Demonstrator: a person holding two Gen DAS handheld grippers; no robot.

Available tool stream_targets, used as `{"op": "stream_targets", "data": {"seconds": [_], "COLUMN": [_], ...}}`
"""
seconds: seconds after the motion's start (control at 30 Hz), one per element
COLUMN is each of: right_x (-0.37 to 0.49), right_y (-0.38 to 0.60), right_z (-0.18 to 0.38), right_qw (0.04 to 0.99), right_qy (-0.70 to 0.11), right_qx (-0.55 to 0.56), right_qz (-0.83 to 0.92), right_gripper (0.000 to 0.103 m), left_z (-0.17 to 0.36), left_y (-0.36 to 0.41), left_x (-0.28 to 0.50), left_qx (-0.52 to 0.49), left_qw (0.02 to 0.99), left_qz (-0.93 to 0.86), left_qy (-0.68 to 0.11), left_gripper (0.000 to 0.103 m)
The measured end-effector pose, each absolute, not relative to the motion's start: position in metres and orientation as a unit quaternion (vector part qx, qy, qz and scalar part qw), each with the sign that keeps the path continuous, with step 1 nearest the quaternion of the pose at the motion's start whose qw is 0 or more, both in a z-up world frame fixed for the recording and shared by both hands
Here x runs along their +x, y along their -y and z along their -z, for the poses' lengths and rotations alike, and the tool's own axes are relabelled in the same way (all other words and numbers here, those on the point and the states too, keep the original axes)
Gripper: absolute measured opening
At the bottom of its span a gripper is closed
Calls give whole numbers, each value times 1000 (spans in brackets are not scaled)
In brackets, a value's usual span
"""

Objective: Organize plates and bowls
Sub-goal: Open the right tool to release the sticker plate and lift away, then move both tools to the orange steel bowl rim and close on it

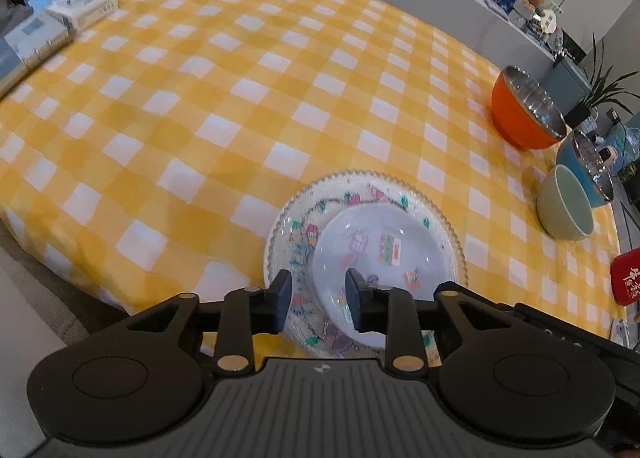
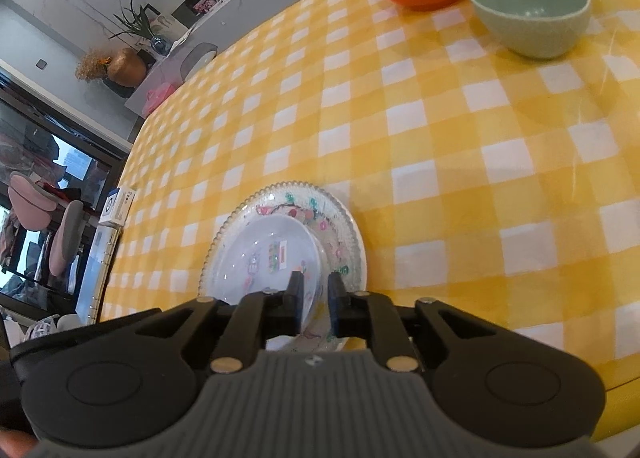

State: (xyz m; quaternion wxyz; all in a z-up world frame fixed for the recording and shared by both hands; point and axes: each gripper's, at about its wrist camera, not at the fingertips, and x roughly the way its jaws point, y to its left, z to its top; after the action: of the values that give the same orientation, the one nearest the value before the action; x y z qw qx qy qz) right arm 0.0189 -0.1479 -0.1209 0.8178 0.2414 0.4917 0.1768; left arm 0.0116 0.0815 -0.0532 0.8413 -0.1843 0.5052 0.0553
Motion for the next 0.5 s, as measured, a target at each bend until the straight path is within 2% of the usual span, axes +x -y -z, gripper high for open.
{"op": "stream_targets", "data": {"seconds": [0.03,0.17,0.5], "right_x": [18,15,21], "right_y": [148,147,170], "right_z": [118,103,77], "right_qw": [821,846,896], "right_qy": [-488,-461,-392], "right_qx": [239,209,177], "right_qz": [-177,-169,-112], "right_gripper": [27,33,35], "left_z": [51,38,17], "left_y": [-82,-78,-41], "left_x": [11,11,36], "left_qx": [-184,-174,-127], "left_qw": [844,860,890], "left_qz": [-56,-52,2], "left_qy": [-500,-477,-439], "left_gripper": [34,34,34]}}
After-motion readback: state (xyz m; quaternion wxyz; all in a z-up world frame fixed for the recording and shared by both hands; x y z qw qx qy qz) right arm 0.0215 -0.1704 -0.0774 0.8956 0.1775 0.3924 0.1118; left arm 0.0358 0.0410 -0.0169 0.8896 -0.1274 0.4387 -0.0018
